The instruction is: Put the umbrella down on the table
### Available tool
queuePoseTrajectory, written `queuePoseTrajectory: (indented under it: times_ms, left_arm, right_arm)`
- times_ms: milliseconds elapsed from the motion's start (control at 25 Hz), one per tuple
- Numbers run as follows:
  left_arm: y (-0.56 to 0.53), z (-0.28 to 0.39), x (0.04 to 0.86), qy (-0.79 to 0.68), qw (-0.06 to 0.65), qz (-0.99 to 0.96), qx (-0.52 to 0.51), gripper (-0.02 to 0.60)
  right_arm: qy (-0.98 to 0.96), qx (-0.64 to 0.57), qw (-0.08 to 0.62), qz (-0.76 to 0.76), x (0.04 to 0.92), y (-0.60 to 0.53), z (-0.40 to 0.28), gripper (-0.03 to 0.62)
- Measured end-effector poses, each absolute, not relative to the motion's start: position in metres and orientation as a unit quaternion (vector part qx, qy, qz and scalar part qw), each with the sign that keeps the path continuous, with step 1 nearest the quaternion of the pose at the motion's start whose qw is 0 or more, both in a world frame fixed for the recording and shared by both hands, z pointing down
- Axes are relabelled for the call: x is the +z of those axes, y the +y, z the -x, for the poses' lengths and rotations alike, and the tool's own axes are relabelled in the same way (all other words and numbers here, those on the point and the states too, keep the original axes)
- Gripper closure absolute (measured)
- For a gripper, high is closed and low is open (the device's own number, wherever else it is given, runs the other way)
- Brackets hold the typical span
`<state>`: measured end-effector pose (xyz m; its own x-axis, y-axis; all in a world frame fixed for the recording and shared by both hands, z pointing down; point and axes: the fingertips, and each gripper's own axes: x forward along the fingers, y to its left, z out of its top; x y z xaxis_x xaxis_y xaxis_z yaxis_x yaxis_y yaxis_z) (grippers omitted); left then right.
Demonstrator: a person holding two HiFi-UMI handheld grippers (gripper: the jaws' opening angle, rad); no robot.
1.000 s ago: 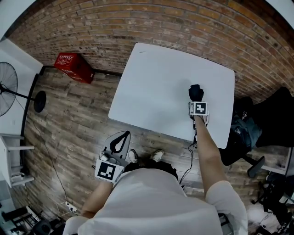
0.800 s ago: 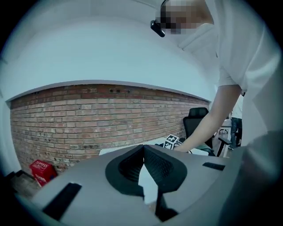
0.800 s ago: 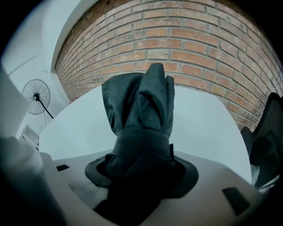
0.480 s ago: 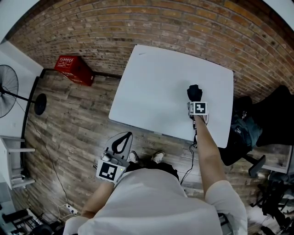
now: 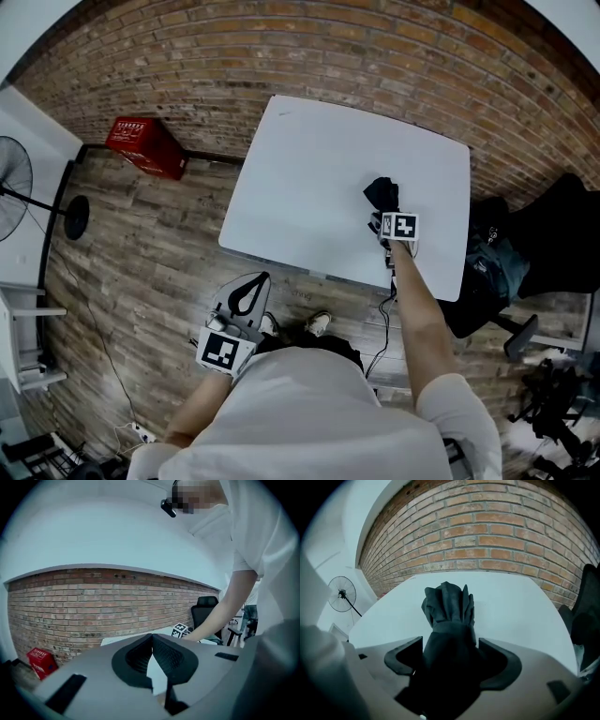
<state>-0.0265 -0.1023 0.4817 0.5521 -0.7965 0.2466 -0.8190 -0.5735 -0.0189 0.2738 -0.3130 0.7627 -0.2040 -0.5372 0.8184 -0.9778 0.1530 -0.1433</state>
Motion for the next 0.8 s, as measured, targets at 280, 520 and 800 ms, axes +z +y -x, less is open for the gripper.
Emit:
queuePoseTrajectory:
  times_ms: [280,520,800]
  left_arm:
    - [-0.103,0.026,0.482,-0.44,0.045,-0.891,0.101,0.558]
    - [-0.108,0.02,0.476,-0.412,0.045,-0.907,0.076,0.558]
    - [-0.113,0.028,0.468,-0.386,0.037,-0.92,0.062,0.558]
  right_arm:
    - [-0.692,0.35,0.285,-0.563,0.743,-0.305,-0.275,0.24]
    - [-0.687,0.354,0.245,-0.585,0.716,-0.291,-0.285,0.24]
    - [-0.662,0.398,0.154,-0.616,0.686,-0.271,-0.296,0.242]
